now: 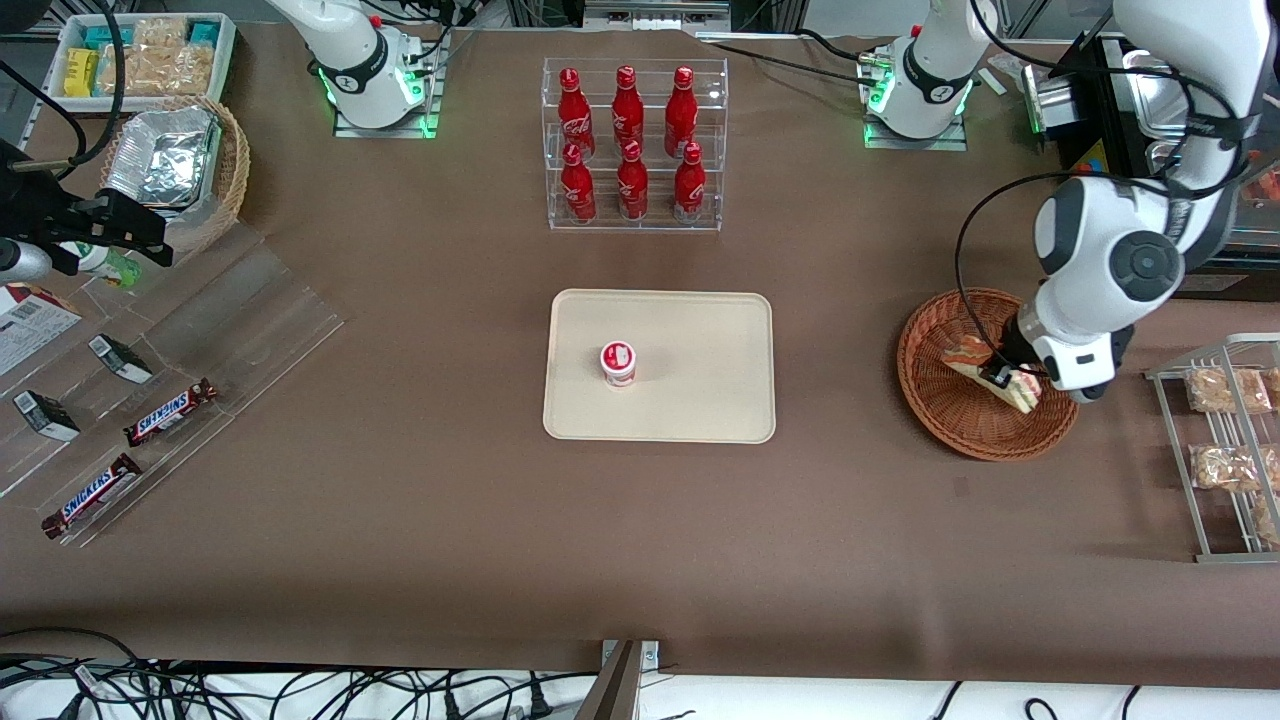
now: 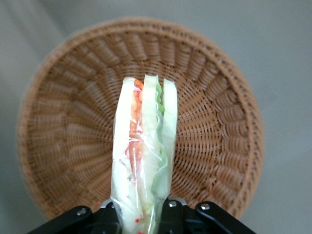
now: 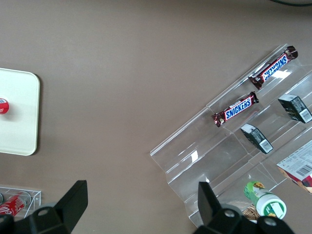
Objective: Place sandwich from basket to tray
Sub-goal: 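Close the left gripper on the sandwich's upright edge, then lift the sandwich and carry it over the cream tray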
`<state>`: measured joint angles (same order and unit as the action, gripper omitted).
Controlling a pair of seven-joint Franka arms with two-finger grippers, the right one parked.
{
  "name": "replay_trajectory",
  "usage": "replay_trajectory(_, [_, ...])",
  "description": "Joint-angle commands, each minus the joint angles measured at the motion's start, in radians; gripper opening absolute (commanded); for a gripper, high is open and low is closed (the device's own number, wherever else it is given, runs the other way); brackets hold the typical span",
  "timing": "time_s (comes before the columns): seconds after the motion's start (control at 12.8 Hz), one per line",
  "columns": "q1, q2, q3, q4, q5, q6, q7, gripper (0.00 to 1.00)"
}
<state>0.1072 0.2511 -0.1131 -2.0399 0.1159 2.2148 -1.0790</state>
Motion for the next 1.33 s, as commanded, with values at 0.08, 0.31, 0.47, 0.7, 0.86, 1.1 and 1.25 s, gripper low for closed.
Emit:
replay_trajectory(0.08, [-0.011,-0.009,-0.013,0.196,0.022,-0.243,0.059,0.0])
replay_trajectory(0.31, [-0.011,-0.007,-0.066,0.306,0.01,-0.343,0.141,0.0])
replay_trajectory(0.47, [-0.011,-0.006,-0.114,0.357,0.005,-0.388,0.224,0.0])
replay_trajectory(0.7, [-0.011,-0.006,-0.229,0.372,0.004,-0.388,0.301,0.0])
replay_trajectory(0.86, [-0.011,-0.007,-0.317,0.374,0.004,-0.382,0.371,0.0])
replay_trajectory(1.1, [-0.014,0.008,-0.44,0.371,0.007,-0.363,0.387,0.0])
replay_trajectory(1.25, [-0.015,0.025,-0.499,0.369,0.007,-0.362,0.389,0.0])
